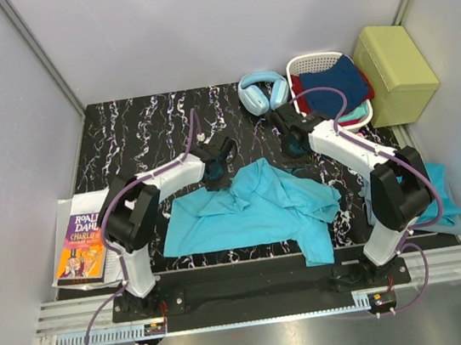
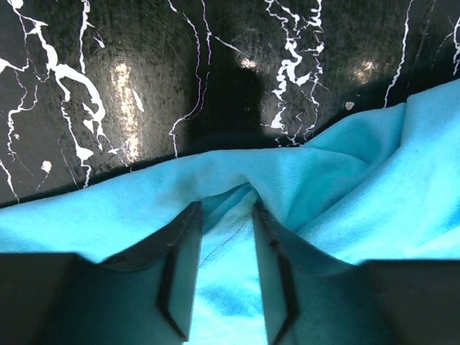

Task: Fold and stack the t-shirts
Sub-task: Flatten out the tshirt

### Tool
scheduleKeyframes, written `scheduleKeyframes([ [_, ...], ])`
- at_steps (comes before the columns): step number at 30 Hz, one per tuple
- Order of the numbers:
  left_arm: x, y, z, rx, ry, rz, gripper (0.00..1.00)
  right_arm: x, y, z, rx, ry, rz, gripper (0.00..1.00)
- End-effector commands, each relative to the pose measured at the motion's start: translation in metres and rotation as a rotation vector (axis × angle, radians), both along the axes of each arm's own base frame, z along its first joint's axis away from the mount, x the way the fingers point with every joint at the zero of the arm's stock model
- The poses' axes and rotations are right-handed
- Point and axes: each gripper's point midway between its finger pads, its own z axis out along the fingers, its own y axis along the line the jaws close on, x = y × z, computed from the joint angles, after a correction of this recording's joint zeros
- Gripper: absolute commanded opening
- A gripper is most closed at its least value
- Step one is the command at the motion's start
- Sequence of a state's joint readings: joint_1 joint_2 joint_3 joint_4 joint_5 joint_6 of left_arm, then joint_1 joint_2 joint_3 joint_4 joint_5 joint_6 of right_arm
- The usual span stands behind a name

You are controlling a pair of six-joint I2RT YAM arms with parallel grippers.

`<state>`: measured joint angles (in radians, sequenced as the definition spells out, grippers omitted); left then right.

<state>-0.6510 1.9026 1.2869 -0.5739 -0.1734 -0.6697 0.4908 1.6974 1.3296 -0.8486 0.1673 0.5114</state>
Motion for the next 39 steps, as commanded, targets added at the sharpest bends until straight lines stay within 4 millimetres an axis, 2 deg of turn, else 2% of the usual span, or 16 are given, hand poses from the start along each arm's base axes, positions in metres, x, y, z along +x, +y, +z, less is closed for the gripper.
scheduleKeyframes([
  [1,0.012,-0.006,0.021,-0.014,-0.069,-0.011,0.20,0.007,0.004,0.006,0.004,-0.042,0.008,0.14],
  [4,0.012,-0.006,0.021,-0.017,-0.069,-0.012,0.00,0.006,0.003,0.004,-0.001,-0.037,0.009,0.14],
  [10,0.014,-0.002,0.028,-0.005,-0.091,-0.001,0.00,0.006,0.003,0.004,-0.001,-0.036,0.006,0.13],
  [12,0.017,0.003,0.041,0.006,-0.123,0.013,0.00,0.006,0.003,0.005,0.000,-0.038,0.008,0.13],
  [17,0.032,0.013,0.101,0.007,-0.266,0.045,0.00,0.006,0.004,0.004,0.000,-0.035,0.011,0.13],
  [19,0.036,0.020,0.113,0.018,-0.284,0.060,0.00,0.007,0.004,0.005,0.004,-0.038,0.008,0.13],
  [20,0.042,0.021,0.126,0.013,-0.313,0.073,0.00,0.007,0.004,0.005,0.003,-0.037,0.008,0.13],
  [26,0.071,0.052,0.152,0.016,-0.353,0.168,0.00,0.008,0.005,0.008,0.013,-0.043,0.005,0.13],
  [32,0.098,0.091,0.140,0.077,-0.331,0.266,0.00,0.010,0.004,0.012,0.006,-0.058,0.006,0.13],
  [33,0.106,0.102,0.142,0.085,-0.335,0.295,0.00,0.010,0.004,0.013,0.007,-0.061,0.007,0.13],
  [35,0.115,0.113,0.131,0.111,-0.308,0.316,0.00,0.009,0.004,0.013,0.006,-0.056,0.006,0.13],
  [36,0.125,0.123,0.136,0.112,-0.320,0.347,0.00,0.009,0.003,0.013,0.007,-0.055,0.007,0.13],
  [37,0.131,0.128,0.126,0.123,-0.298,0.354,0.00,0.009,0.004,0.013,0.008,-0.057,0.007,0.13],
  [39,0.143,0.137,0.124,0.144,-0.298,0.373,0.00,0.008,0.005,0.012,0.011,-0.052,0.007,0.13],
])
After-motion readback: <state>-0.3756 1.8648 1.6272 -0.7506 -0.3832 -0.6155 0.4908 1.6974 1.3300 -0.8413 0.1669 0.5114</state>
